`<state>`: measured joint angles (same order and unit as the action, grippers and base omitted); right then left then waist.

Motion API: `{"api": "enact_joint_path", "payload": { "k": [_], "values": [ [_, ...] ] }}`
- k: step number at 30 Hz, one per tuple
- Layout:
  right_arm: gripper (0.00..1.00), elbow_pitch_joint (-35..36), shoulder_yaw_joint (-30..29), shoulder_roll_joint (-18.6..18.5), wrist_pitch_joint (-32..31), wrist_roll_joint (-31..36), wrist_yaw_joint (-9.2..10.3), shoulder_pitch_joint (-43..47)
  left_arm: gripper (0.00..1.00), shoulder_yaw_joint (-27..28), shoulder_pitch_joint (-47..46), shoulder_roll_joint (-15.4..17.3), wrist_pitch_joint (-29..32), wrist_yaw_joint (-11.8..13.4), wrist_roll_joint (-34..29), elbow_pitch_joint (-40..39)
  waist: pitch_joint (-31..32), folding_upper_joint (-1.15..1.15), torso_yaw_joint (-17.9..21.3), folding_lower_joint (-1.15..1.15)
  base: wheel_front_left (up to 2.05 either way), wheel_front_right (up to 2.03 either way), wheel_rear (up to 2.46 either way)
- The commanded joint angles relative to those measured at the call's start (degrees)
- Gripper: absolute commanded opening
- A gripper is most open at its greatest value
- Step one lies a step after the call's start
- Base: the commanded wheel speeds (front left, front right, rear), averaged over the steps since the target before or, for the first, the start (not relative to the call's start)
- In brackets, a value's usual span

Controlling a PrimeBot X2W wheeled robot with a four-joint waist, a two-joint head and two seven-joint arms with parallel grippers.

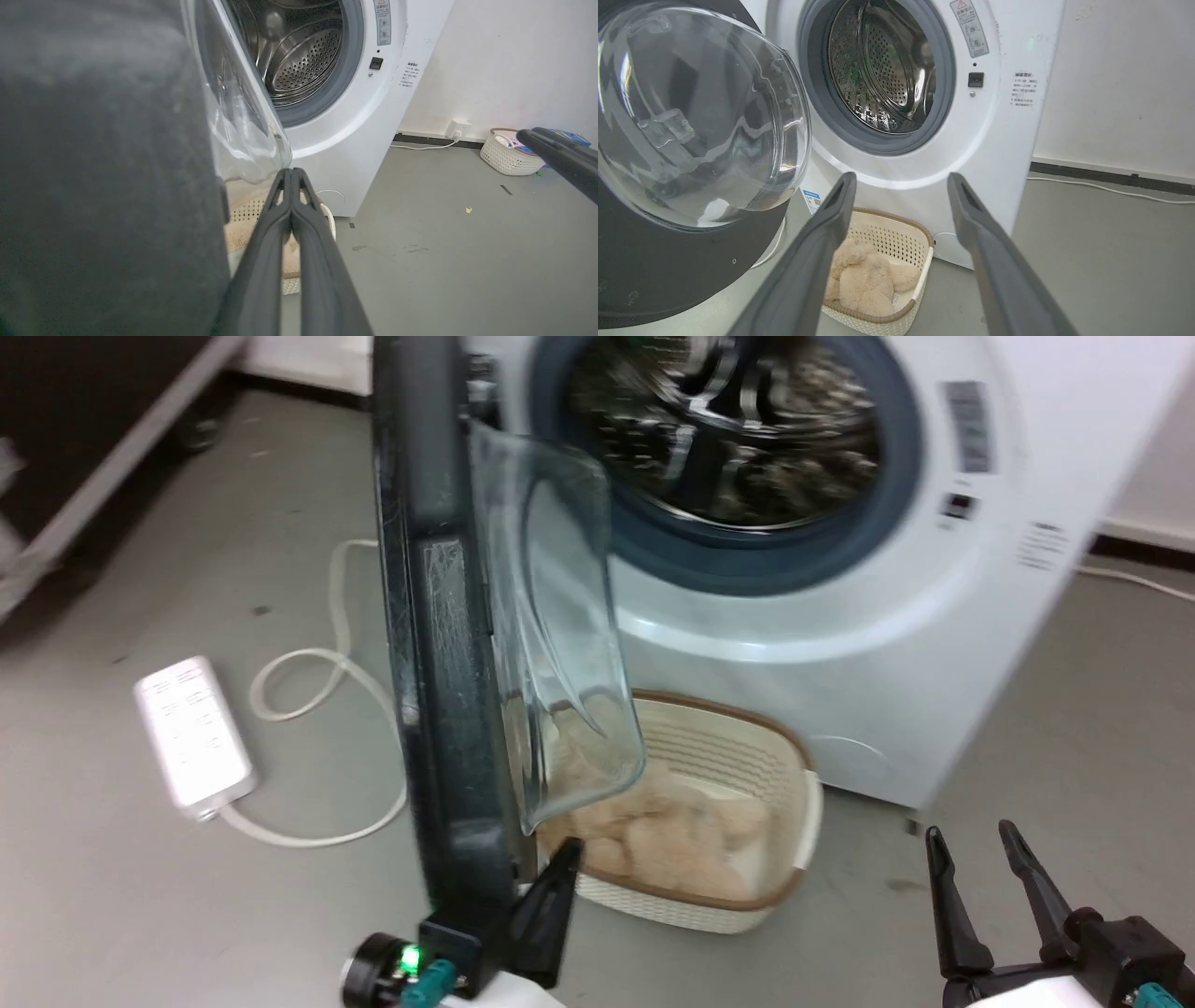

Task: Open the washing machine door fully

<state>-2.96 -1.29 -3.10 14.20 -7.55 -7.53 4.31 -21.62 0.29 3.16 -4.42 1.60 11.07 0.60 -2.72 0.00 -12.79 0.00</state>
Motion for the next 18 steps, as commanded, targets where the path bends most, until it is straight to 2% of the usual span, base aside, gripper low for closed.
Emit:
{"api": "enact_joint_path", "payload": {
  "k": [1, 6, 10, 14, 18],
  "values": [
    [1.0, -0.03, 0.11, 0.23, -0.05, 0.07, 0.04, 0.23, 0.0, 1.35, 0.51, 1.09, -0.41, 0.93, 0.44, 0.42, 0.5, 0.0, -4.74, 0.0, 0.0, 0.0, 0.0],
    [1.0, 0.65, 0.28, 0.23, -0.52, 0.69, 0.04, 0.34, 0.0, 4.08, 0.22, 1.93, -1.18, 2.15, 1.69, 0.63, -0.09, 0.0, -11.04, 0.0, 0.0, 0.0, 0.0],
    [1.0, 1.13, 0.68, 0.23, -1.33, 1.32, 0.04, -0.01, 0.0, 7.58, -0.57, 3.57, -1.8, 3.07, 3.05, 0.74, -1.23, 0.0, -14.46, 0.0, 0.0, 0.0, 0.0],
    [1.0, 1.95, 1.76, 0.23, -2.34, 2.15, 0.04, -1.22, 0.0, 11.83, -1.37, 5.96, -2.32, 3.56, 4.98, 0.85, -3.42, 0.0, -15.65, 0.0, 0.0, 0.0, 0.0],
    [1.0, 3.29, 2.53, 0.23, -3.71, 3.44, 0.04, -2.66, 0.0, 15.75, -3.1, 8.75, -2.85, 2.99, 7.11, 1.95, -6.7, 0.0, -15.43, 0.0, 0.0, 0.0, 0.0]
  ]
}}
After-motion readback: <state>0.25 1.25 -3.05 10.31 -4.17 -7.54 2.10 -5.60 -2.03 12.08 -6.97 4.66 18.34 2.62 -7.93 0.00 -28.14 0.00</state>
